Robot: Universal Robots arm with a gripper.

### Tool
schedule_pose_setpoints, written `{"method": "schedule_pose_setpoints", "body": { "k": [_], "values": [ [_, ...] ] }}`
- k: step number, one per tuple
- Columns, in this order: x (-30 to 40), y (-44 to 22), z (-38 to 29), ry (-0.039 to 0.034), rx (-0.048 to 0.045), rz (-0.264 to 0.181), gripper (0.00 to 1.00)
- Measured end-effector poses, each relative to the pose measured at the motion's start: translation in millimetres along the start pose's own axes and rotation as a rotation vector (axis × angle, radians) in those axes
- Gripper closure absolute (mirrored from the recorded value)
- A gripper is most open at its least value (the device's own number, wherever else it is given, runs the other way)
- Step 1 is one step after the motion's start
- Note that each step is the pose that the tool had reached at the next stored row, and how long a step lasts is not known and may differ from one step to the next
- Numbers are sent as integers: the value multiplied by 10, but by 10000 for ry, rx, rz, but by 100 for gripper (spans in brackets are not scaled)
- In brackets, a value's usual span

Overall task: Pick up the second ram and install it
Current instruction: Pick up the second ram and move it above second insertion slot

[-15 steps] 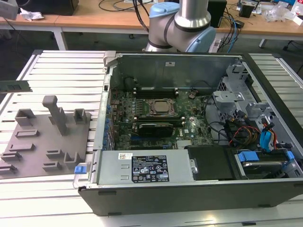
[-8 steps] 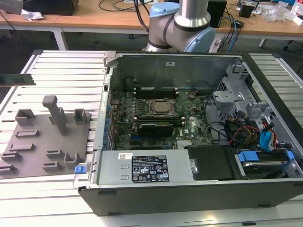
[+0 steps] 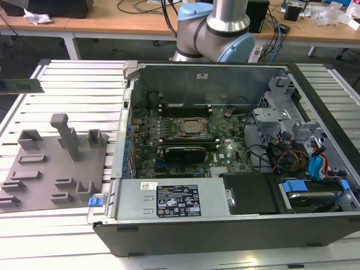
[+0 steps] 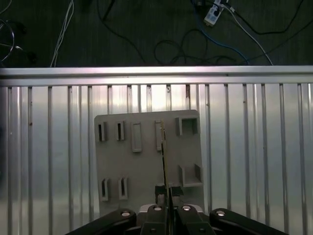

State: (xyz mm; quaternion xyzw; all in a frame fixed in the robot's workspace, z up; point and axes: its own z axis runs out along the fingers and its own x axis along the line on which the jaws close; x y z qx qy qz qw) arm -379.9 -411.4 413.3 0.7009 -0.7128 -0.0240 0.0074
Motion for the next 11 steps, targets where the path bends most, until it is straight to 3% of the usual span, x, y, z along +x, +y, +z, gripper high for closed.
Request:
{"method": "schedule_pose_setpoints", "body": {
  "k": [5,10,11],
  "values": [
    [-3,-20,-17,1,0,0,86],
    [-6,-249,-27,1,0,0,86],
    [-7,-270,-28,1,0,0,86]
  ]
}}
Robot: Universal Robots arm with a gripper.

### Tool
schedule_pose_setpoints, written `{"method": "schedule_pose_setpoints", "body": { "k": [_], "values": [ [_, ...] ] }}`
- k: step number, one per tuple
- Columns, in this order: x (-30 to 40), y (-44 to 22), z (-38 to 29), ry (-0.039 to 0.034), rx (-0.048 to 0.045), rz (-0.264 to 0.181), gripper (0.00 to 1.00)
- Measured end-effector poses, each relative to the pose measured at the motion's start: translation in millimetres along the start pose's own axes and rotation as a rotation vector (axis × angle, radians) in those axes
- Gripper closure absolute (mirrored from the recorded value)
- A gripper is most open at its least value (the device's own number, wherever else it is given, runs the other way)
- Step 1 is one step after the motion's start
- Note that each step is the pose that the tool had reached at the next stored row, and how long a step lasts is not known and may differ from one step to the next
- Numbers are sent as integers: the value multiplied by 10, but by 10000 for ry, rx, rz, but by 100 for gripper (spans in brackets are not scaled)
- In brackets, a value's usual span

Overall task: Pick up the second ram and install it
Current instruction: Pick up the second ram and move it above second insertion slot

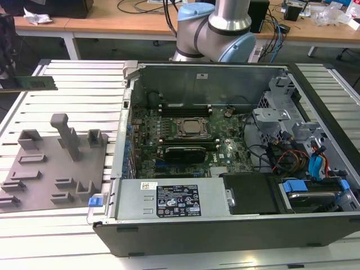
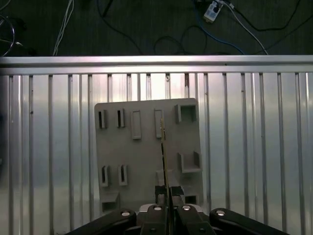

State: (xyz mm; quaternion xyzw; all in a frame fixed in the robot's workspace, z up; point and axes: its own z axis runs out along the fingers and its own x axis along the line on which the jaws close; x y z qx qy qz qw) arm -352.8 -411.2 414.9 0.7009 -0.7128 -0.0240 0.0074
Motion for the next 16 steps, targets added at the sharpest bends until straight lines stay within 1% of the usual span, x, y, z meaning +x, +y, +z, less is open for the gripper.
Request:
{"method": "schedule_pose_setpoints", "body": {
  "k": [2,3,6,7,9,10,11,14,15,16],
  "values": [
    [-1,-50,-2,0,0,0,86],
    [-2,-95,-4,-1,1,1,86],
    [-5,-284,-12,-1,1,0,86],
    [-6,-337,-14,-1,1,1,86],
    [-7,-386,-17,0,-1,0,86],
    [-7,-428,-18,0,0,0,86],
    [-9,-502,-22,-1,0,0,86],
    [-10,-596,-26,0,0,1,86],
    [-11,-617,-27,-1,1,1,86],
    [-12,-673,-29,0,0,0,86]
  ]
}}
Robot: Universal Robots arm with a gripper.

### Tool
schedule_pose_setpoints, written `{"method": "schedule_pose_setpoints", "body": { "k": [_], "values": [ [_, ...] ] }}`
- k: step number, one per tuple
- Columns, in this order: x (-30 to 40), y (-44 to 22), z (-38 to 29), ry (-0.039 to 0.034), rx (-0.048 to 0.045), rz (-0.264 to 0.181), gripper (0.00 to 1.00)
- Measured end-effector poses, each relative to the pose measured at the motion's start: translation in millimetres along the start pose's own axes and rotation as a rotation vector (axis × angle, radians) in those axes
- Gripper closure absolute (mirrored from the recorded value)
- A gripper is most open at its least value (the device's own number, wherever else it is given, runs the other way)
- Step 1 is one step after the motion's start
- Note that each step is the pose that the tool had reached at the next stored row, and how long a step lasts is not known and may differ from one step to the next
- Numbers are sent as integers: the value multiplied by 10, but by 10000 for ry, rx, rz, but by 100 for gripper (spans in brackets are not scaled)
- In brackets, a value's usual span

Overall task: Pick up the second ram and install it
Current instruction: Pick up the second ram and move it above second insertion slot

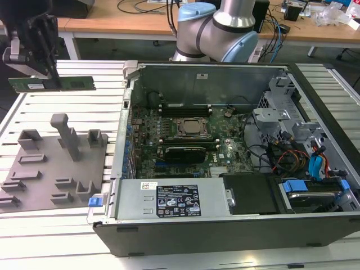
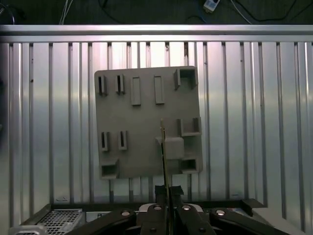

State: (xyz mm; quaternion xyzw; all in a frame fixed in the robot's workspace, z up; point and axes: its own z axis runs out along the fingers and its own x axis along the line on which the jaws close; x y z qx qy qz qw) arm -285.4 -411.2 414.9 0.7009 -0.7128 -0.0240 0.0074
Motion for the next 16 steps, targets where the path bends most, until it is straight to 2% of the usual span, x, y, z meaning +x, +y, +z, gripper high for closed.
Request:
{"method": "schedule_pose_setpoints", "body": {
  "k": [2,4,12,16],
  "values": [
    [-1,-67,-3,0,0,-1,86],
    [-3,-197,-9,0,-1,-1,86],
    [-11,-605,-27,0,-1,0,86],
    [-13,-766,-34,0,-2,0,86]
  ]
}}
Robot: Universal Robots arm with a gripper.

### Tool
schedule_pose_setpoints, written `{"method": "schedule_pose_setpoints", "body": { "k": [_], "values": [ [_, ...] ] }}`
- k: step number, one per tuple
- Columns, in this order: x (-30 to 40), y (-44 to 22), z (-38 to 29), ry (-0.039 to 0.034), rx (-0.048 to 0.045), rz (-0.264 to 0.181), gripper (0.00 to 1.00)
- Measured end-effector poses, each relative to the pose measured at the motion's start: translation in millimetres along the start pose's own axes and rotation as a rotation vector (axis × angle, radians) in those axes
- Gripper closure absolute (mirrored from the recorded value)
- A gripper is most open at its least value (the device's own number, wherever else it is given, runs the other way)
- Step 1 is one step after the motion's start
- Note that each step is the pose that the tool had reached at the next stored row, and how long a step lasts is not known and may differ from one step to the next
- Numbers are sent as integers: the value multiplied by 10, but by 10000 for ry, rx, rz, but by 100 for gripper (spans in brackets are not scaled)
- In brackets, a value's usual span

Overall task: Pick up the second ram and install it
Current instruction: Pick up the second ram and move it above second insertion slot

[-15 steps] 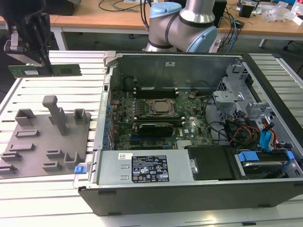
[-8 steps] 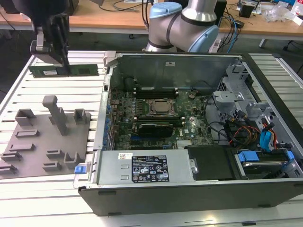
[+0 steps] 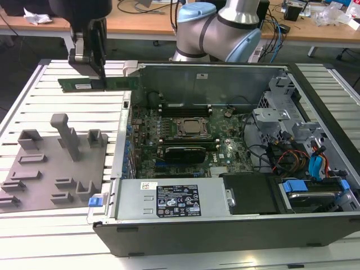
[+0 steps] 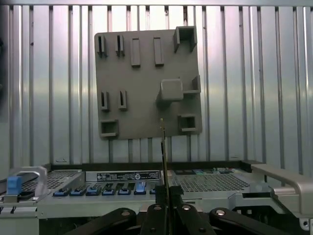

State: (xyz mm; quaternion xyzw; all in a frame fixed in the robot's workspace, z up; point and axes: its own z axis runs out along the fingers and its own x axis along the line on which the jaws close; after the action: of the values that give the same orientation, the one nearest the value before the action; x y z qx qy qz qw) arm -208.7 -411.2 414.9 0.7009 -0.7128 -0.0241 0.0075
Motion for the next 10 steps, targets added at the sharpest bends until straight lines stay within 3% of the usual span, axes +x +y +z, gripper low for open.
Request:
{"method": "schedule_pose_setpoints", "body": {
  "k": [10],
  "values": [
    [-5,-311,-14,0,-1,-1,86]
  ]
}}
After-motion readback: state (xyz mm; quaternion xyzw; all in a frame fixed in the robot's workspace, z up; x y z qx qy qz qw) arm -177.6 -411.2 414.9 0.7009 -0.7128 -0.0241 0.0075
